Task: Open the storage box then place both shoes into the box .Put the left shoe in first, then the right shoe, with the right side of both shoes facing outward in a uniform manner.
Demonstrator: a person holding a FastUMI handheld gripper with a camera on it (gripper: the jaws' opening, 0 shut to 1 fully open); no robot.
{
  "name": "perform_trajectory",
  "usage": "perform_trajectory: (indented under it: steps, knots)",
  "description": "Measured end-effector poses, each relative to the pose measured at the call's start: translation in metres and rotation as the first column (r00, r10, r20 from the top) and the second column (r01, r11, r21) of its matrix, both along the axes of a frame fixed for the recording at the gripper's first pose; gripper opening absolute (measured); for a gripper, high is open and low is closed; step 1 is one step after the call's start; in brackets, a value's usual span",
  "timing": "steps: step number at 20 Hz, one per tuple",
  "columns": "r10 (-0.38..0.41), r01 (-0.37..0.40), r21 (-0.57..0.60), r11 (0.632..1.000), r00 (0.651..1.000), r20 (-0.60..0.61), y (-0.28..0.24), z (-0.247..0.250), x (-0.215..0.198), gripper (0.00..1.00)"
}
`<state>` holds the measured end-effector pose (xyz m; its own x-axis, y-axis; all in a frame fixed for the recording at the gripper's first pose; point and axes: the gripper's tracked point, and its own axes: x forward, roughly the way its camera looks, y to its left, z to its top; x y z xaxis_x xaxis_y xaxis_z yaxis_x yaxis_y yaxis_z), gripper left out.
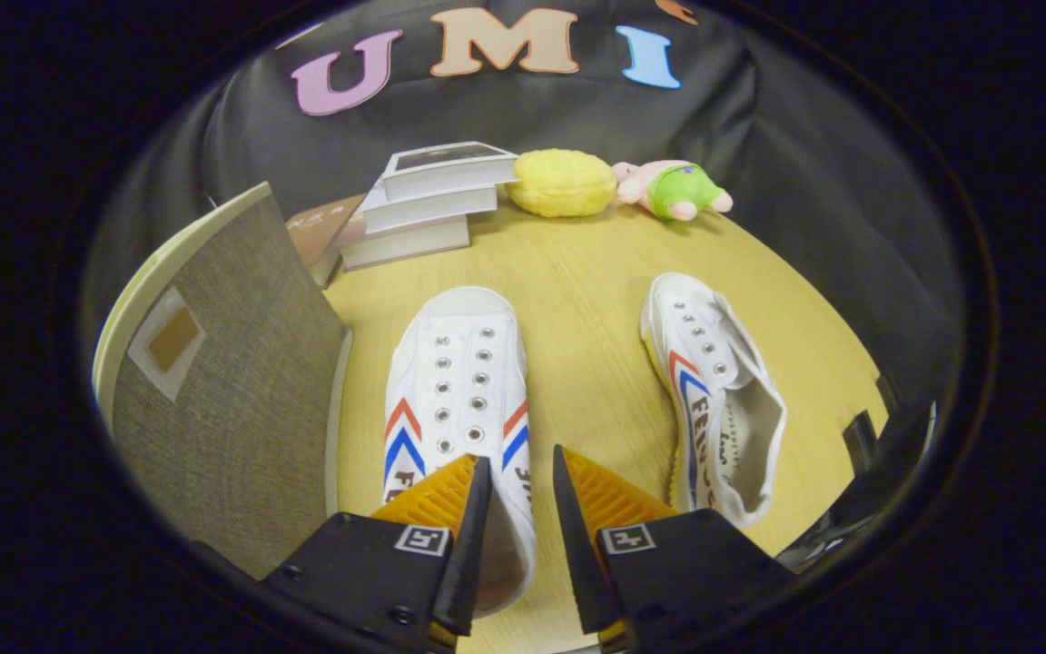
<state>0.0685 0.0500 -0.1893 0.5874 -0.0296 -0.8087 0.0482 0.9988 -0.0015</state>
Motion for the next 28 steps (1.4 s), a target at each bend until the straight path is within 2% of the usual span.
perform_trajectory:
  steps: [3, 6, 7, 8, 9, 12, 14, 16, 18, 20, 24, 28]
  knots:
    - [-0.021, 0.016, 0.063, 0.998, 0.997, 0.077, 0.004, -0.002, -0.001, 0.46]
    - [-0.058, 0.046, 0.12, 0.992, 0.994, 0.097, 0.003, -0.003, -0.002, 0.35]
    - [-0.052, 0.036, 0.155, 0.987, 0.994, 0.095, 0.009, -0.004, 0.0, 0.35]
    - [-0.046, 0.03, 0.167, 0.985, 0.995, 0.092, 0.01, -0.003, -0.002, 0.28]
    - [-0.04, 0.022, 0.176, 0.984, 0.994, 0.097, 0.009, -0.002, -0.001, 0.22]
    - [-0.026, 0.008, 0.171, 0.985, 0.994, 0.104, 0.009, 0.0, -0.002, 0.21]
    - [-0.003, -0.017, 0.156, 0.988, 0.992, 0.126, 0.011, 0.003, 0.0, 0.15]
    - [-0.019, -0.003, 0.153, 0.988, 0.989, 0.146, 0.013, 0.0, 0.001, 0.08]
    - [-0.023, -0.006, 0.166, 0.986, 0.985, 0.172, 0.02, 0.009, 0.001, 0.08]
    - [-0.007, -0.02, 0.14, 0.99, 0.981, 0.194, 0.023, 0.016, 0.005, 0.07]
    - [0.047, -0.049, 0.002, 0.999, 0.975, 0.219, 0.025, 0.037, 0.011, 0.06]
    - [0.065, -0.046, -0.081, 0.996, 0.966, 0.249, 0.023, 0.071, 0.012, 0.06]
